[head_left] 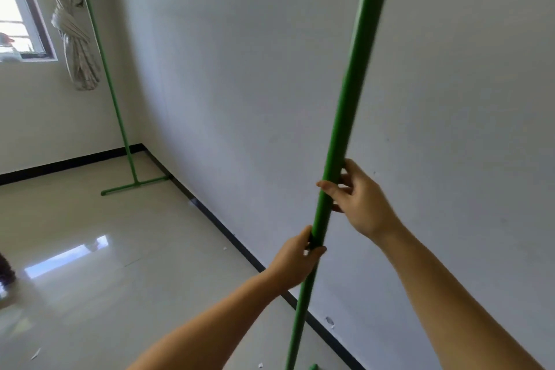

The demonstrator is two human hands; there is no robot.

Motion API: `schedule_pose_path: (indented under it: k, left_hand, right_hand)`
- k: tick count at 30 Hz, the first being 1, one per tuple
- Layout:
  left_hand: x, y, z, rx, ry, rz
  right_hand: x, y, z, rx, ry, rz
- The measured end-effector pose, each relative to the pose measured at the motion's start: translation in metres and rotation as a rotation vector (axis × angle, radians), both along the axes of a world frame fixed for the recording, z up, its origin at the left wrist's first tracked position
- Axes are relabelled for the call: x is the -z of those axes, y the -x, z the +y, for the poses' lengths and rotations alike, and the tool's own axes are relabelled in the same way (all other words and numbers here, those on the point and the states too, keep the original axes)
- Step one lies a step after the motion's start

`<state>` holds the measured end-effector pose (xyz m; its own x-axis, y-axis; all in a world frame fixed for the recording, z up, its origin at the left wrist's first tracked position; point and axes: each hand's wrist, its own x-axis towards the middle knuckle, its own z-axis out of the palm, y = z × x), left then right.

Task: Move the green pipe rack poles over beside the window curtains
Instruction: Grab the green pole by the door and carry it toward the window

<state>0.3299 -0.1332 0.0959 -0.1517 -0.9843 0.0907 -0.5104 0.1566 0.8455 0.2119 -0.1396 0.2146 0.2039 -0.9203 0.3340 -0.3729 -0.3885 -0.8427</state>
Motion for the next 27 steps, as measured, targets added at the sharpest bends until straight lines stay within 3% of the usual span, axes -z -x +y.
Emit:
schedule_pose_path:
  k: [14, 27]
  left_hand:
    - [-0.004, -0.139, -0.027, -0.340, 0.008, -0.032]
    - [-0.007, -0.255, -0.072, -0.429, -0.018, 0.054]
  right_hand:
    - [-0.005, -0.157, -0.051, -0.240, 0.084, 0.087]
    - [-0.002, -0.280, -0.114, -0.293, 0.137, 0.085]
